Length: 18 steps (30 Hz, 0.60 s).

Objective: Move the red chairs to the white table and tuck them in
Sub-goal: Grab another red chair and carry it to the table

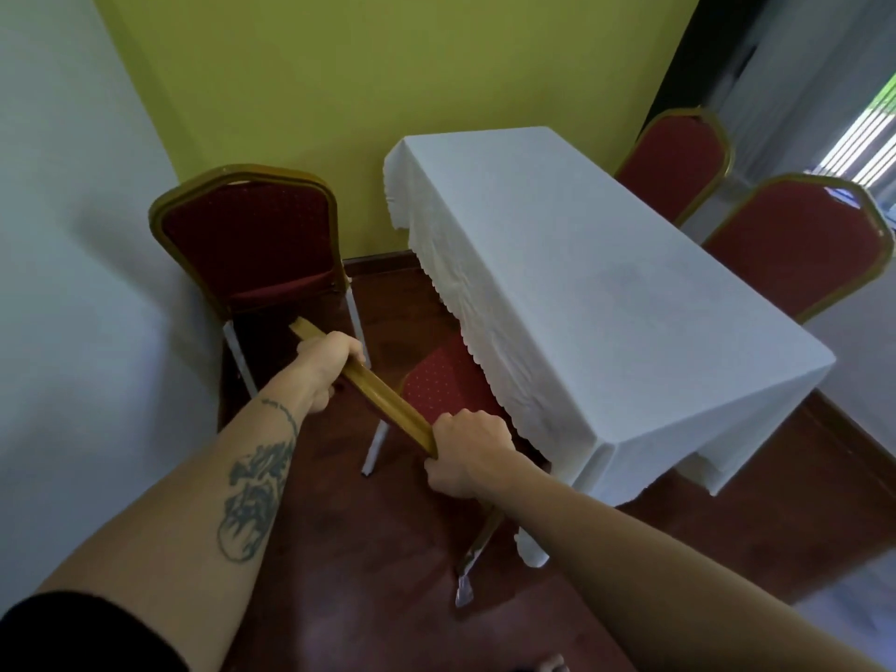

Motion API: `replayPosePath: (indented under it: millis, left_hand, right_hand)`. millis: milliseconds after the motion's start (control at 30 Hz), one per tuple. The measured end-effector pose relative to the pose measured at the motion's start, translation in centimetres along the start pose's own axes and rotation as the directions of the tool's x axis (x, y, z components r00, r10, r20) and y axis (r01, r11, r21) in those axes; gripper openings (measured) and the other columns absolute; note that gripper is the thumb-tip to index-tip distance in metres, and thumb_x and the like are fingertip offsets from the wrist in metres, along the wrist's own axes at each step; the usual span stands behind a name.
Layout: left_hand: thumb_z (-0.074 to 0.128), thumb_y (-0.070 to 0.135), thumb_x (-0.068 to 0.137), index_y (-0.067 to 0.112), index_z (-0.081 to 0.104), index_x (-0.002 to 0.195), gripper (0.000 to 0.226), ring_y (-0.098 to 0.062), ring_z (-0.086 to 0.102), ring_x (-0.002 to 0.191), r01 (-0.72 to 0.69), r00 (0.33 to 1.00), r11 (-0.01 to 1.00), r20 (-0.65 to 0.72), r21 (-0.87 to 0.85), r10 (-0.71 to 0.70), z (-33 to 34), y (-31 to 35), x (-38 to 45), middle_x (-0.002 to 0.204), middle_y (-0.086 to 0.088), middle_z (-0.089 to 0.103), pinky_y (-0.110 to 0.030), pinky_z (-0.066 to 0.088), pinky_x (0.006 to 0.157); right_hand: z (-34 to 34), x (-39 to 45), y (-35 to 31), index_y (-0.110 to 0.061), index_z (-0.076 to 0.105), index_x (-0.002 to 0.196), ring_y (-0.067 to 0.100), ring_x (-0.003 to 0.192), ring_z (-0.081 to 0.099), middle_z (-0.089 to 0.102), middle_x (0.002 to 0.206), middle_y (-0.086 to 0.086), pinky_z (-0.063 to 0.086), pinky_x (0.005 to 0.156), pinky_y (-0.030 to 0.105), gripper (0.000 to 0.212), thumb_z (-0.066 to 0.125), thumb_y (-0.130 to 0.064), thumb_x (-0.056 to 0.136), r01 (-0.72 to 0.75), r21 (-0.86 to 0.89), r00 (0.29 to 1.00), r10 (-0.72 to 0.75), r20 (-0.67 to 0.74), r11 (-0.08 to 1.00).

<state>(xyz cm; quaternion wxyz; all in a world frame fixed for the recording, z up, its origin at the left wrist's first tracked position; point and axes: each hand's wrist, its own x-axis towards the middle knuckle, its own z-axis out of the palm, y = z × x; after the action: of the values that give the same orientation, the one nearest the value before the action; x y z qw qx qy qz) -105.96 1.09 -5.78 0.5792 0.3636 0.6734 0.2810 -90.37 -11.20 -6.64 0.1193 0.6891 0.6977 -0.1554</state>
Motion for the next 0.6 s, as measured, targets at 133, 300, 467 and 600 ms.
replayPosePath:
  millis: [133, 300, 467, 600]
  left_hand:
    - [0.064, 0.007, 0.068, 0.01, 0.054, 0.09, 0.025, -0.026, 0.054, 0.092, -0.023, 1.0, 0.999, 0.011, 0.028, 0.023, 0.5, 1.4, 2.8, 0.098, -0.012, 0.053, -0.036, 0.041, 0.072]
    - [0.06, 0.005, 0.079, 0.014, 0.047, 0.078, 0.016, -0.017, 0.04, 0.061, -0.016, 1.0, 0.998, 0.012, 0.066, 0.015, -0.1, 3.6, 5.0, 0.074, -0.006, 0.045, -0.029, 0.029, 0.054]
    - [0.058, 0.008, 0.074, 0.004, 0.057, 0.1, 0.026, -0.026, 0.055, 0.077, -0.042, 0.997, 0.997, -0.061, 0.06, 0.046, 0.8, 5.1, 7.4, 0.089, -0.014, 0.055, -0.032, 0.039, 0.064]
    - [0.057, 0.018, 0.081, 0.006, 0.063, 0.117, 0.039, -0.032, 0.063, 0.091, -0.123, 0.928, 0.985, -0.337, 0.122, 0.158, 2.8, 5.2, 8.7, 0.105, -0.015, 0.066, -0.037, 0.048, 0.072]
  right_hand:
    - [-0.7, 2.0, 0.5, -0.01, 0.056, 0.126, 0.03, 0.099, 0.064, 0.063, 0.115, 0.009, 0.048, 0.073, 0.039, 0.048, 0.059, -0.046, 0.094, 0.018, 0.019, 0.999, -0.019, 0.035, 1.0]
    - [-1.2, 5.3, 0.2, -0.012, 0.05, 0.136, 0.034, 0.11, 0.064, 0.063, 0.122, 0.01, 0.051, 0.084, 0.043, 0.061, 0.059, -0.053, 0.092, 0.027, 0.065, 0.996, -0.033, 0.085, 0.997]
    - [-1.8, 8.8, 0.0, -0.016, 0.038, 0.149, 0.036, 0.12, 0.061, 0.061, 0.131, 0.011, 0.049, 0.097, 0.047, 0.072, 0.058, -0.05, 0.089, 0.02, 0.165, 0.986, -0.047, 0.158, 0.986]
    - [-1.5, 10.2, 0.1, -0.018, 0.029, 0.154, 0.037, 0.129, 0.053, 0.052, 0.142, 0.01, 0.043, 0.105, 0.051, 0.079, 0.059, -0.046, 0.086, -0.022, 0.328, 0.988, -0.029, 0.151, 0.944]
